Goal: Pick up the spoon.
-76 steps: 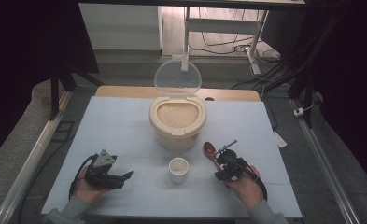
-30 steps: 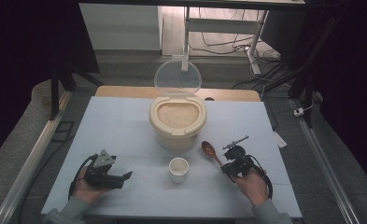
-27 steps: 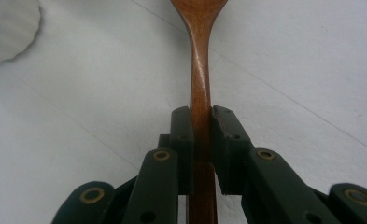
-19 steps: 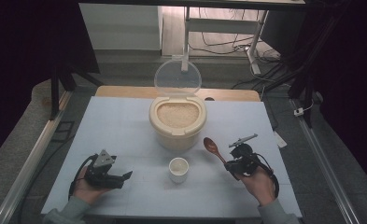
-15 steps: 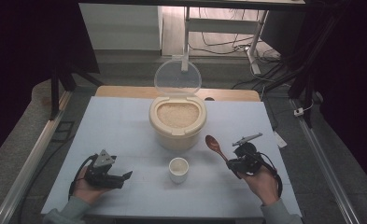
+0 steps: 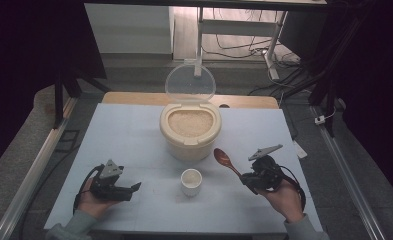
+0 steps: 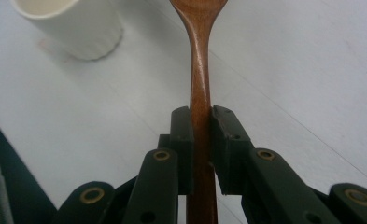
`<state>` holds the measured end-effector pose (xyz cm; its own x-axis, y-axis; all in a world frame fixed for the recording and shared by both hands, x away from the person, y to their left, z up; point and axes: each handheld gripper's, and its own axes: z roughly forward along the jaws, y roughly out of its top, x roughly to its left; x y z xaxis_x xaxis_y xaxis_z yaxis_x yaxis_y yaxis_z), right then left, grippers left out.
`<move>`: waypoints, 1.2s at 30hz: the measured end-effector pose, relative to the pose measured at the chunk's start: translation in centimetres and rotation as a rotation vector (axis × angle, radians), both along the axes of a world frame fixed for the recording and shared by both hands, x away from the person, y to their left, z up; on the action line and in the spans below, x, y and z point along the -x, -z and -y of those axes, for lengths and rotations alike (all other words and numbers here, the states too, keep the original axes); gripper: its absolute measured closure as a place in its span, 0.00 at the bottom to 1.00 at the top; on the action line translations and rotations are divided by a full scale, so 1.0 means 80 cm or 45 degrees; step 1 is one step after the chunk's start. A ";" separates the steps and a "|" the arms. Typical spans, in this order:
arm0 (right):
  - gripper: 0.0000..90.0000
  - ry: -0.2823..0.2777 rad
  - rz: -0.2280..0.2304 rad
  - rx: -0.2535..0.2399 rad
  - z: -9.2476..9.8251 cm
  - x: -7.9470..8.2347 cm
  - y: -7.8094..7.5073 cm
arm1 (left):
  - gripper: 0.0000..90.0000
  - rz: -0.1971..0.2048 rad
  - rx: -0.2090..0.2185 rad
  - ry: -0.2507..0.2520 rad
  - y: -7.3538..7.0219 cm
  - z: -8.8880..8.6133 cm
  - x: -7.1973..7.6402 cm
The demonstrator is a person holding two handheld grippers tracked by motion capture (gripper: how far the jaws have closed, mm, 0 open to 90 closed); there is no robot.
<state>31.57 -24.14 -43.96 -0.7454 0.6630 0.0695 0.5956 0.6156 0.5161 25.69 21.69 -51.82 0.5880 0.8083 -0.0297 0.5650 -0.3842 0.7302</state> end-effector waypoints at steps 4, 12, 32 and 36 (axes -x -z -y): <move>0.88 -0.048 0.000 -0.006 -0.006 0.005 -0.003 | 0.14 0.000 0.002 0.000 0.000 0.000 0.000; 0.88 -0.142 -0.008 -0.026 -0.018 0.011 -0.005 | 0.14 0.000 0.004 0.002 0.000 -0.001 -0.002; 0.88 -0.412 0.019 0.005 -0.085 0.019 -0.010 | 0.16 0.081 0.028 0.140 -0.032 0.013 0.009; 0.88 -0.443 0.026 0.011 -0.097 0.017 -0.012 | 0.16 0.092 0.030 0.182 -0.040 0.019 0.011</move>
